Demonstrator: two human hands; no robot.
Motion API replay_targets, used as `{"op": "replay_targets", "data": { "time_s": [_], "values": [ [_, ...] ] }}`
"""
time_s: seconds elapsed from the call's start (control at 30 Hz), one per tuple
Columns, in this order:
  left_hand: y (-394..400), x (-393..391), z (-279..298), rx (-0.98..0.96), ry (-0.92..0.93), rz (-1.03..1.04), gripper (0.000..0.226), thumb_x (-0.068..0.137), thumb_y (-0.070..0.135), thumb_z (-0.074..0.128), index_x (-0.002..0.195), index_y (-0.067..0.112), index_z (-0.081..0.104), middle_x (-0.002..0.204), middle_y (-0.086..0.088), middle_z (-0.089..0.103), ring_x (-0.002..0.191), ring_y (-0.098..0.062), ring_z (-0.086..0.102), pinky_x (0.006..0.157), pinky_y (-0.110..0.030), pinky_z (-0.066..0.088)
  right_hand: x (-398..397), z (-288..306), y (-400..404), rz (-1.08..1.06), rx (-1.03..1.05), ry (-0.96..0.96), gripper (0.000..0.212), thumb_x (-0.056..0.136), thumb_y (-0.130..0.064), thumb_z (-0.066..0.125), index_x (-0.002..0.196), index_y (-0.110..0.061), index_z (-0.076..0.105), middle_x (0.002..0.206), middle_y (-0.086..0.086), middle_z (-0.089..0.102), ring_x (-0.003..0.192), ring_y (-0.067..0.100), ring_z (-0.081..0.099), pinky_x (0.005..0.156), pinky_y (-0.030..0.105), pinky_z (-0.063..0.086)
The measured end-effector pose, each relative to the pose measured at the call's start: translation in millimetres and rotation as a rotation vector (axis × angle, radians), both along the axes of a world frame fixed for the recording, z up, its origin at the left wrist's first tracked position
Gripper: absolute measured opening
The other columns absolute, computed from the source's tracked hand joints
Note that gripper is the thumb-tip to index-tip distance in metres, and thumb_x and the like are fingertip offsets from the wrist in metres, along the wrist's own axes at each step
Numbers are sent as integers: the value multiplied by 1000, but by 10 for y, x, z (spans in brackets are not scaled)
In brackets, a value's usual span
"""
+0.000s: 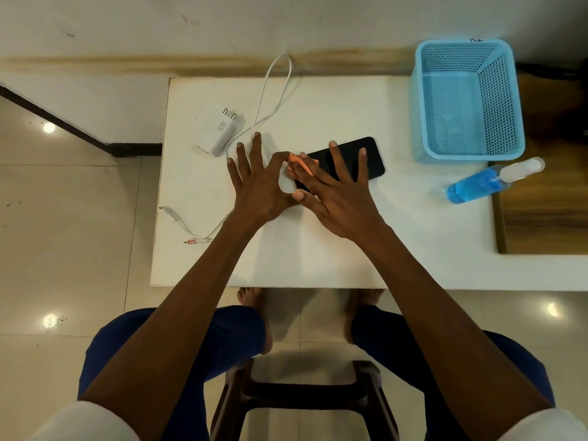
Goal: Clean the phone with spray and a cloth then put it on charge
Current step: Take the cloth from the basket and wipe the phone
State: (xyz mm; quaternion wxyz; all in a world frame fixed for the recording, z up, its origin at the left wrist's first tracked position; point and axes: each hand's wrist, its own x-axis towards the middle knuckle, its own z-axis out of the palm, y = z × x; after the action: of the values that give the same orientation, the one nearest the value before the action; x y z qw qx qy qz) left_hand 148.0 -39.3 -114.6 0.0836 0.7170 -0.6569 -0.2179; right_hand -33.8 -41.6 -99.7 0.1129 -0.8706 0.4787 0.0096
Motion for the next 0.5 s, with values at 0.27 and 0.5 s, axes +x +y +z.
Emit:
{"op": "replay_targets", "data": {
  "time_s": [0.27,0.5],
  "values": [
    [12,1,14,-19,-2,13,82,68,77,65,139,47,38,165,-7,-8,149,-39,-15,117,-58,-8,-128,-21,-66,-101,-10,57,77,92,-72,-7,157,-38,16,165,-12,15,154,34,5,115,71,0],
    [7,5,2,-29,-38,11,84,65,80,65,137,47,40,165,-7,-7,149,-40,-14,117,-58,-8,-447,-54,-136,-210,-27,105,83,88,-79,-6,158,-36,7,167,-11,8,154,32,-1,116,68,-4]
  ]
}}
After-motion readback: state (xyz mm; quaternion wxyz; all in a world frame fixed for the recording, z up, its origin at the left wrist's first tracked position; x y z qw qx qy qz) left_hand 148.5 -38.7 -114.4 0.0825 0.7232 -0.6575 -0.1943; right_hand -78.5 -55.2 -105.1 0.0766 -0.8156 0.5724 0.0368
